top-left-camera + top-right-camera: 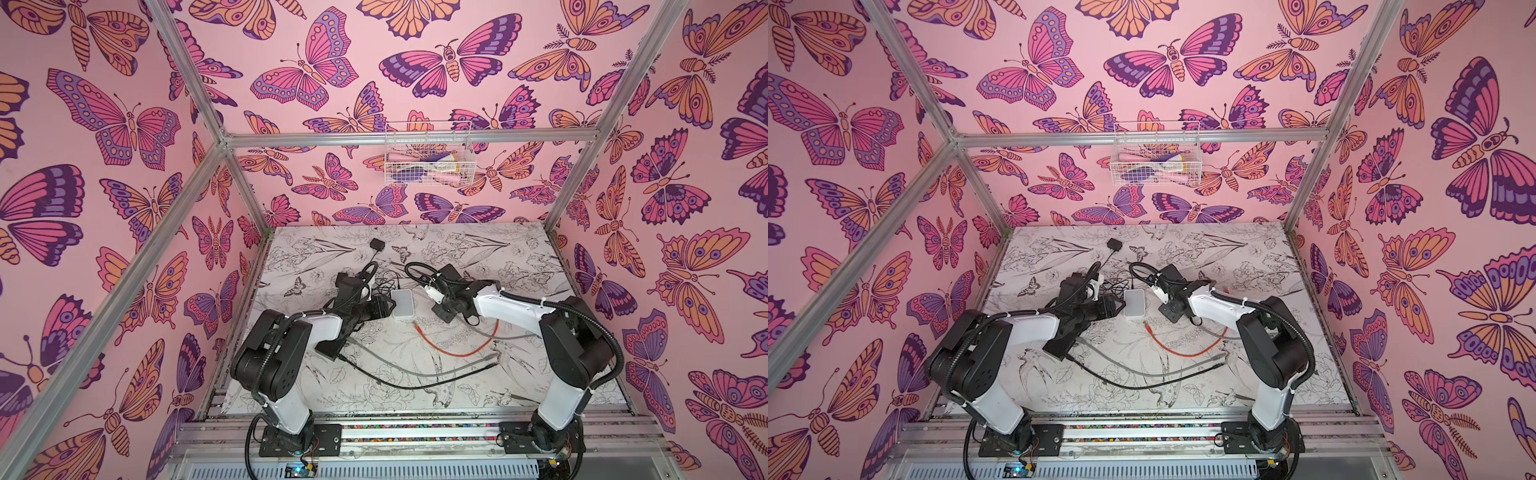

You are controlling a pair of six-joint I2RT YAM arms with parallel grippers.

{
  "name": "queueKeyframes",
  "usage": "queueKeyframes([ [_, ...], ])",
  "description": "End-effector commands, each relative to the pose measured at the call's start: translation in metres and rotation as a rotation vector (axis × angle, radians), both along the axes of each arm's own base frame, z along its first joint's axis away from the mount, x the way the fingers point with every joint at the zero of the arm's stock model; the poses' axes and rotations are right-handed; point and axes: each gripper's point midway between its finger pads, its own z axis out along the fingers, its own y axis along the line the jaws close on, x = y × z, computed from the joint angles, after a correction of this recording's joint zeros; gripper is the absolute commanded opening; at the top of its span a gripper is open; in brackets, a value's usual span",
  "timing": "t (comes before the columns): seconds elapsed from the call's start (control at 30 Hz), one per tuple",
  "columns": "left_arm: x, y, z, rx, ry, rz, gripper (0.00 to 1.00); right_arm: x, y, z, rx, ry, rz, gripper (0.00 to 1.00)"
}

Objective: Insert the plug into the switch port
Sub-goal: 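Carry the grey plug toward the router's port edge with the right gripper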

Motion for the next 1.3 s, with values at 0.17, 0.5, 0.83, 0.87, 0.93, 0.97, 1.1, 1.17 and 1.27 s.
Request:
queueKeyframes([
  [0.17, 0.022, -0.014, -0.005, -0.037, 0.014, -0.043, 0.64, -0.008, 0.018, -0.012, 0.047, 0.104, 0.023, 0.0],
  [0.5, 0.042, -0.023, -0.02, 0.005, 0.052, -0.071, 0.63, -0.012, 0.041, -0.016, 0.063, 0.193, 0.098, 0.0],
  [0.83, 0.054, -0.044, -0.026, -0.015, 0.077, -0.137, 0.61, -0.021, 0.056, -0.027, 0.027, 0.263, 0.158, 0.0],
  [0.87, 0.054, -0.046, -0.025, -0.018, 0.075, -0.143, 0.61, -0.022, 0.058, -0.027, 0.034, 0.268, 0.161, 0.0],
  [0.93, 0.056, -0.051, -0.022, -0.025, 0.068, -0.15, 0.6, -0.025, 0.062, -0.024, 0.057, 0.269, 0.17, 0.0],
  [0.97, 0.058, -0.053, -0.021, -0.031, 0.066, -0.154, 0.61, -0.026, 0.063, -0.022, 0.072, 0.265, 0.174, 0.0],
  [1.1, 0.064, -0.053, -0.015, -0.035, 0.049, -0.151, 0.61, -0.018, 0.054, -0.018, 0.041, 0.211, 0.143, 0.0],
  [1.17, 0.067, -0.047, -0.01, -0.029, 0.036, -0.136, 0.6, -0.011, 0.041, -0.013, 0.0, 0.181, 0.101, 0.0],
  [1.27, 0.068, -0.034, -0.001, -0.01, 0.009, -0.109, 0.61, -0.005, 0.024, -0.003, -0.049, 0.128, 0.066, 0.0],
])
